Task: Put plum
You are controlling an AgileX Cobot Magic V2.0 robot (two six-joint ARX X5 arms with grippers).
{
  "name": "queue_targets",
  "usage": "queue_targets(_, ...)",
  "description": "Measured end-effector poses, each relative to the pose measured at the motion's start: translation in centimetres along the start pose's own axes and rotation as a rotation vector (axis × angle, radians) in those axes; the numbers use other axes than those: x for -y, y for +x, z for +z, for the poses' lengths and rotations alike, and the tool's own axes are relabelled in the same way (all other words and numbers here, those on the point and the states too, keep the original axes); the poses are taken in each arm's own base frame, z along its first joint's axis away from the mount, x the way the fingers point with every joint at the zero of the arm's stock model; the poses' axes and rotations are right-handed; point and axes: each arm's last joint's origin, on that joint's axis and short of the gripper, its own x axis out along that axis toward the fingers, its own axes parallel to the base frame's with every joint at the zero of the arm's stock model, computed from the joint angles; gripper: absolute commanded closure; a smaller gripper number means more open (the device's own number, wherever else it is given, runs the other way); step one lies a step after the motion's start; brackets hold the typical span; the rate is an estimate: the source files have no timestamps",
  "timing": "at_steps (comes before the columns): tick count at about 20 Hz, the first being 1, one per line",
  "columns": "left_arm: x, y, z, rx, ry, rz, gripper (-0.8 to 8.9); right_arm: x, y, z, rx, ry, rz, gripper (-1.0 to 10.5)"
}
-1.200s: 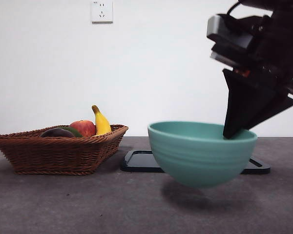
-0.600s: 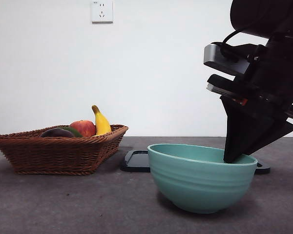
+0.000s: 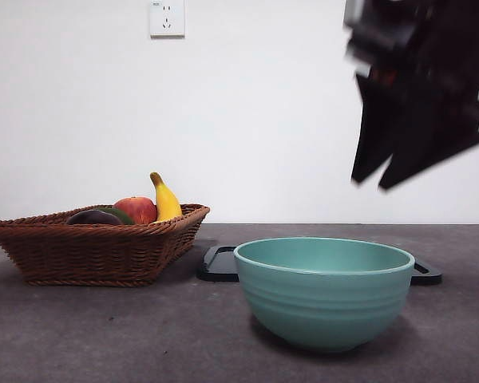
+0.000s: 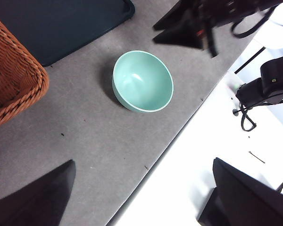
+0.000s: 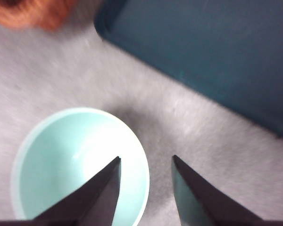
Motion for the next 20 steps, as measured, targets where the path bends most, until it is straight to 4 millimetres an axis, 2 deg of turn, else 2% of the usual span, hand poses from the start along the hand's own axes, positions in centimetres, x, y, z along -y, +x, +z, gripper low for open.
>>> queue_targets(5,0.0,0.0,0.0,0.0,0.0,0.0,3.49,-1.5,-6.6,1.5,0.119,-0.03,0.09,7.7)
queue_targets(9,0.0,0.0,0.0,0.0,0.0,0.0,3.49,-2.2,-10.4,0.4,0.12,-0.056,0.203,7.7)
queue_targets(12,0.0,0.0,0.0,0.0,0.0,0.0,3.49,-2.4,-11.8,-1.4,0.048,-0.05,0.275,7.7)
queue_targets(15,0.0,0.0,0.0,0.0,0.0,0.0,3.49,-2.3,-12.6,-2.8,-0.022,-0.06,0.273,7.7)
queue_targets(20,0.0,0.0,0.0,0.0,0.0,0.0,3.49,-2.2,-12.6,-2.9,-0.035,-0.077,0.271,7.7)
